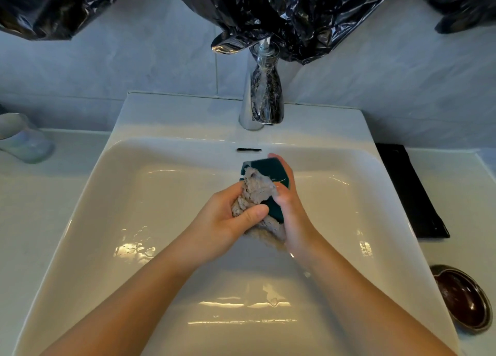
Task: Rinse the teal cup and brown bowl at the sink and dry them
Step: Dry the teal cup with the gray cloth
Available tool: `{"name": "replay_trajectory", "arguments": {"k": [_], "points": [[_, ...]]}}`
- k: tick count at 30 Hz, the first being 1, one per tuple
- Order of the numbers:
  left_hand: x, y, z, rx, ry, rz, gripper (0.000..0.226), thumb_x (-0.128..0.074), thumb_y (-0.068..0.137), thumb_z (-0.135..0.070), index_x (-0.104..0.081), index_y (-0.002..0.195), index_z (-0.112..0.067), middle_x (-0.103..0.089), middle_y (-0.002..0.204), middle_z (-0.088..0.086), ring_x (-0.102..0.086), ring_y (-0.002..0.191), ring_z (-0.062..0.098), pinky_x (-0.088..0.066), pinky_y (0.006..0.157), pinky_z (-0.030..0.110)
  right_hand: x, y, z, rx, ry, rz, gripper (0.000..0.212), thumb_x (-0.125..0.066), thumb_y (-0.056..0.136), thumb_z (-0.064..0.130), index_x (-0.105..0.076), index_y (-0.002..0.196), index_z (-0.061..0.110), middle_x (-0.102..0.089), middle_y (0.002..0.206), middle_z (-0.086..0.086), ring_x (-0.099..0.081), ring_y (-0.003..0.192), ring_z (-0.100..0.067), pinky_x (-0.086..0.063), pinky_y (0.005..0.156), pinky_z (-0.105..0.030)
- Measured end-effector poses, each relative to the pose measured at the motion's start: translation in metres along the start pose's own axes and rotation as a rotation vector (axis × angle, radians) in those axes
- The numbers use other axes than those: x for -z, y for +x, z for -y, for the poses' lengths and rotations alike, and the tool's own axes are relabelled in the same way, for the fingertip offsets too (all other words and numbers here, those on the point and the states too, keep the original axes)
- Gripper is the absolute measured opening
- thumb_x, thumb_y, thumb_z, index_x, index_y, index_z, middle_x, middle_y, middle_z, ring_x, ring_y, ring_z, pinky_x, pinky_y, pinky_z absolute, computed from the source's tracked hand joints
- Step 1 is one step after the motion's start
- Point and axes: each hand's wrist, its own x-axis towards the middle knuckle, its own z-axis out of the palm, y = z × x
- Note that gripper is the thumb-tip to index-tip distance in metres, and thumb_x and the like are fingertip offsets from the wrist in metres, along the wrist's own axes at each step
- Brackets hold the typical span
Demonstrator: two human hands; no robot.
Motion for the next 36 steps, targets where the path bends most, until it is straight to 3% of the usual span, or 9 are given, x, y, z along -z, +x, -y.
{"name": "replay_trajectory", "arguments": {"k": [5,7,11,17,20,23,27,32,36], "points": [[0.005,-0.002,0.004,-0.065,0.362,0.05,0.031,-0.061,0.087,-0.027,-0.06,0.116,-0.017,-0.069,0.107,-0.001,-0.065,0.099,0.01,-0.056,0.085,0.032,0.01,0.001,0.008,-0.192,0.253,0.094,0.078,-0.069,0.069,0.064,-0.057,0.132,0.02,-0.066,0.126,-0.014,-0.062,0.117,-0.028,-0.048,0.101,-0.045],[0.002,-0.003,0.005,-0.041,0.266,0.055,0.029,-0.062,0.087,-0.024,-0.061,0.115,-0.017,-0.07,0.106,-0.002,-0.066,0.099,0.012,-0.056,0.083,0.031,0.008,-0.001,0.007,-0.196,0.254,0.08,0.066,-0.061,0.071,0.059,-0.065,0.119,0.014,-0.07,0.113,-0.015,-0.063,0.111,-0.031,-0.049,0.097,-0.046],[-0.001,0.0,-0.002,0.019,-0.081,-0.008,0.027,-0.059,0.086,-0.016,-0.06,0.112,-0.012,-0.074,0.095,-0.001,-0.07,0.092,0.016,-0.055,0.073,0.023,0.005,0.001,-0.004,0.116,0.056,0.034,0.064,-0.054,0.077,0.044,-0.038,0.137,0.031,-0.058,0.122,-0.009,-0.065,0.105,-0.021,-0.056,0.081,-0.038],[0.005,0.0,0.003,0.032,0.119,0.037,0.027,-0.063,0.088,-0.024,-0.061,0.114,-0.016,-0.072,0.102,0.002,-0.069,0.095,0.016,-0.057,0.08,0.031,0.01,0.001,0.008,-0.207,0.073,0.056,0.053,-0.048,0.083,0.06,-0.065,0.116,0.022,-0.074,0.108,-0.007,-0.068,0.103,-0.021,-0.055,0.083,-0.035],[0.0,0.002,0.001,0.069,-0.064,0.04,0.029,-0.062,0.085,-0.019,-0.06,0.113,-0.013,-0.074,0.099,0.001,-0.07,0.094,0.018,-0.055,0.077,0.026,0.008,0.001,0.001,-0.085,-0.06,-0.016,0.08,-0.047,0.069,0.064,-0.05,0.132,0.017,-0.065,0.12,-0.018,-0.067,0.105,-0.024,-0.058,0.084,-0.039],[0.003,0.001,0.002,0.012,0.04,0.016,0.032,-0.062,0.086,-0.019,-0.06,0.117,-0.013,-0.072,0.105,0.005,-0.069,0.098,0.021,-0.057,0.082,0.035,0.011,0.0,0.004,0.005,0.003,0.006,0.07,-0.049,0.075,0.059,-0.046,0.136,0.025,-0.062,0.127,-0.012,-0.065,0.11,-0.019,-0.055,0.09,-0.039],[0.003,0.0,0.001,0.003,0.123,0.05,0.035,-0.061,0.087,-0.02,-0.058,0.121,-0.015,-0.07,0.107,0.005,-0.069,0.096,0.022,-0.058,0.081,0.038,0.012,0.0,0.013,-0.205,0.102,0.098,0.056,-0.05,0.08,0.062,-0.07,0.112,0.02,-0.073,0.112,-0.008,-0.066,0.109,-0.023,-0.052,0.09,-0.038],[0.003,0.003,-0.002,0.017,-0.09,-0.015,0.028,-0.059,0.088,-0.013,-0.059,0.116,-0.012,-0.073,0.1,0.003,-0.07,0.093,0.02,-0.056,0.076,0.026,0.006,0.002,0.003,0.054,-0.067,0.02,0.075,-0.051,0.073,0.055,-0.036,0.141,0.026,-0.058,0.128,-0.009,-0.065,0.108,-0.01,-0.056,0.082,-0.028],[0.003,0.0,-0.002,0.038,0.002,0.049,0.028,-0.062,0.088,-0.02,-0.059,0.116,-0.017,-0.072,0.105,0.0,-0.069,0.098,0.018,-0.056,0.08,0.028,0.011,0.0,0.009,-0.134,0.039,0.094,0.061,-0.049,0.082,0.064,-0.054,0.131,0.028,-0.067,0.125,-0.006,-0.062,0.116,-0.021,-0.055,0.088,-0.036]]}}
